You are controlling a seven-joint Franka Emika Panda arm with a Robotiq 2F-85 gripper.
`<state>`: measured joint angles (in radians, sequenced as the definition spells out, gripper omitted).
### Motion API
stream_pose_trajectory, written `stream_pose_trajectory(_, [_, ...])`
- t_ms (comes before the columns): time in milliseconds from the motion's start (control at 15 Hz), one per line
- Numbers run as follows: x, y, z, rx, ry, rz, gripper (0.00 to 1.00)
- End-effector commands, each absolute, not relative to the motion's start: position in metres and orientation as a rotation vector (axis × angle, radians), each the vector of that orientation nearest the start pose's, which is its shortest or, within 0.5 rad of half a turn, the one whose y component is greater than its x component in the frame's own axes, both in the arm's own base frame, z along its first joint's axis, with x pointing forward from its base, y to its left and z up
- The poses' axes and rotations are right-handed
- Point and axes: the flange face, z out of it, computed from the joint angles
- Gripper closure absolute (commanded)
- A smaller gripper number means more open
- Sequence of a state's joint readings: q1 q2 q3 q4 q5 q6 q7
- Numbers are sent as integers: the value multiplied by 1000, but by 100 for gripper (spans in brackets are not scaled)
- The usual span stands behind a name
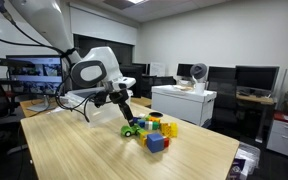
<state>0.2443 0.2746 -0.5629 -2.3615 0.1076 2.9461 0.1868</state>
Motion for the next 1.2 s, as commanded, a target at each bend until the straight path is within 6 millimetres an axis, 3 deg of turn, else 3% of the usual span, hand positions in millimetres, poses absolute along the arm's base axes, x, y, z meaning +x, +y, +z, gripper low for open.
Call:
stream_pose_trajectory(0, [517, -166, 288, -3048, 961, -565, 0])
stream_pose_trajectory(400, [521, -167, 271, -3071, 1035, -530, 0])
stream_pose_trajectory(800, [525, -164, 241, -3099, 953, -565, 0])
stream_pose_trajectory(1133, [527, -173, 219, -3126, 942, -584, 0])
